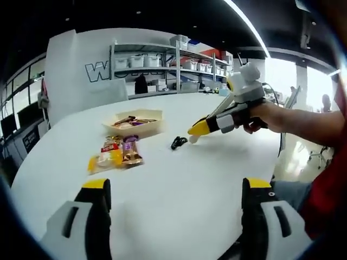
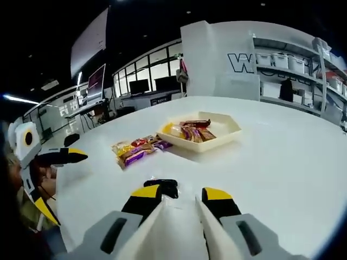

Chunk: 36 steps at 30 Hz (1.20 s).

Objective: Place the target food into the container with the food tongs after gripping and lifting it, then release it inside without dropping or visibly crushing the food.

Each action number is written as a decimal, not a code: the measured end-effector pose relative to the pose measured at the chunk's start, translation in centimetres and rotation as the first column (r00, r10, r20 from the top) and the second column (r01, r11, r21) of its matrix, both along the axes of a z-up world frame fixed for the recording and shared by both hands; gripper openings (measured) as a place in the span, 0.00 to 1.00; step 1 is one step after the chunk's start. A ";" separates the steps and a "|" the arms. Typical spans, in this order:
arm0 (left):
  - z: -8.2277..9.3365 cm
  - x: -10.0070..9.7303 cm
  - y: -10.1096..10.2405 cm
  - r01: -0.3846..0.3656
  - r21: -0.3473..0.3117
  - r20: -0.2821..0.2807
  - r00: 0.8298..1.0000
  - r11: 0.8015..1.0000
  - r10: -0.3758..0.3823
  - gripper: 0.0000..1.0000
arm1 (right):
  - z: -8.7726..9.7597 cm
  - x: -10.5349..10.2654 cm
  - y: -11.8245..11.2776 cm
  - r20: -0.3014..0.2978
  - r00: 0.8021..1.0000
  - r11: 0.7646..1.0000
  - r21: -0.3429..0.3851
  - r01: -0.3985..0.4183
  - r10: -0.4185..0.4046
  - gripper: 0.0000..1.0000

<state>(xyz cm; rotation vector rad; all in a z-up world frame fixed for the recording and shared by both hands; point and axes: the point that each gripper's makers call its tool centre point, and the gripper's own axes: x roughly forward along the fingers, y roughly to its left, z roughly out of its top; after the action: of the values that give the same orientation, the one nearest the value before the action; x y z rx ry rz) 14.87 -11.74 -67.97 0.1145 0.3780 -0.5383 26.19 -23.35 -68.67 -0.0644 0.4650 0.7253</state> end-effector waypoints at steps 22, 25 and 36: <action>1.4 -0.5 1.0 -0.031 0.004 0.029 0.999 1.000 0.031 0.98 | 1.5 -1.6 3.4 0.002 0.994 0.994 0.011 -0.112 0.112 0.25; 1.4 -0.6 1.1 -0.033 0.000 0.028 0.999 0.999 0.033 0.98 | 2.1 -1.1 3.6 0.024 0.993 0.993 0.005 -0.119 0.118 0.25; 1.8 -0.9 1.8 -0.047 0.006 0.037 0.998 0.999 0.047 0.97 | 0.5 -0.2 4.2 -0.029 0.990 0.990 -0.023 -0.136 0.135 0.25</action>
<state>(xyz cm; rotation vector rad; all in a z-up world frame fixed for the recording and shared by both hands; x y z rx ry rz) 13.94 -9.98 -66.22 0.1223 0.3457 -0.4878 26.03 -19.13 -68.22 -0.1108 0.4992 0.8543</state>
